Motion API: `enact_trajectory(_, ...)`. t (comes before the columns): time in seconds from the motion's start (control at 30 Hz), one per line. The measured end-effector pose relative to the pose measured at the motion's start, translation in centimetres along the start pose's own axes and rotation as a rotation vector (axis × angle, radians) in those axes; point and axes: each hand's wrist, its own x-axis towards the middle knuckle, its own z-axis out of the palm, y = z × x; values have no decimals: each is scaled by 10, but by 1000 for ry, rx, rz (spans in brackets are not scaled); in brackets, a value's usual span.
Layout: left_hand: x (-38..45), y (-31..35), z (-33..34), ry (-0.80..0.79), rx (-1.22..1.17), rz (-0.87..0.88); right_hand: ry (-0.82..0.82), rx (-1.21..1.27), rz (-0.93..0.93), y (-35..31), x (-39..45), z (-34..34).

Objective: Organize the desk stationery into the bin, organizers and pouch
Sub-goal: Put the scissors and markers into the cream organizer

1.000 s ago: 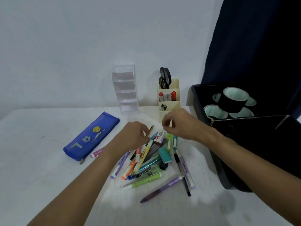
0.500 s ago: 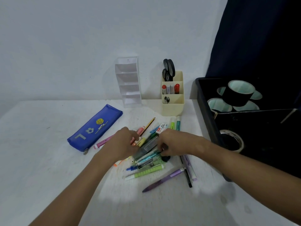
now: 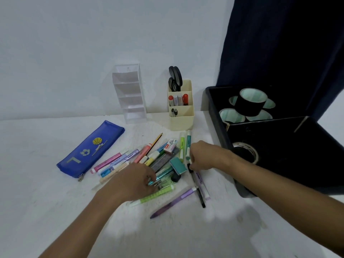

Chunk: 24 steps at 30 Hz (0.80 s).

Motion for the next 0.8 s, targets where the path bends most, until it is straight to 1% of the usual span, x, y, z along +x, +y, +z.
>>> enact_trajectory(0.1,-2,3,0,-2,57,28,56,78,10,-2,4,6)
enact_trajectory(0.2,-4,2,2,-29,40,-5,95,123,43,-4,7,11)
enact_trajectory(0.27,-5,0,2,-19,29,-36,90,151,58,-6,8,14)
enact_trajectory(0.43,-4,-3,-6,95,-44,-97,63,214,103,-7,6,11)
enact_trajectory(0.57,-6,0,-24,230,-101,-112,71,251,131,-5,5,10)
enact_trajectory(0.73,-5,2,-40,326,-169,-88,111,378,157,-3,5,8)
enact_trajectory(0.8,-5,2,-44,375,-204,-89,76,468,194,-1,6,4)
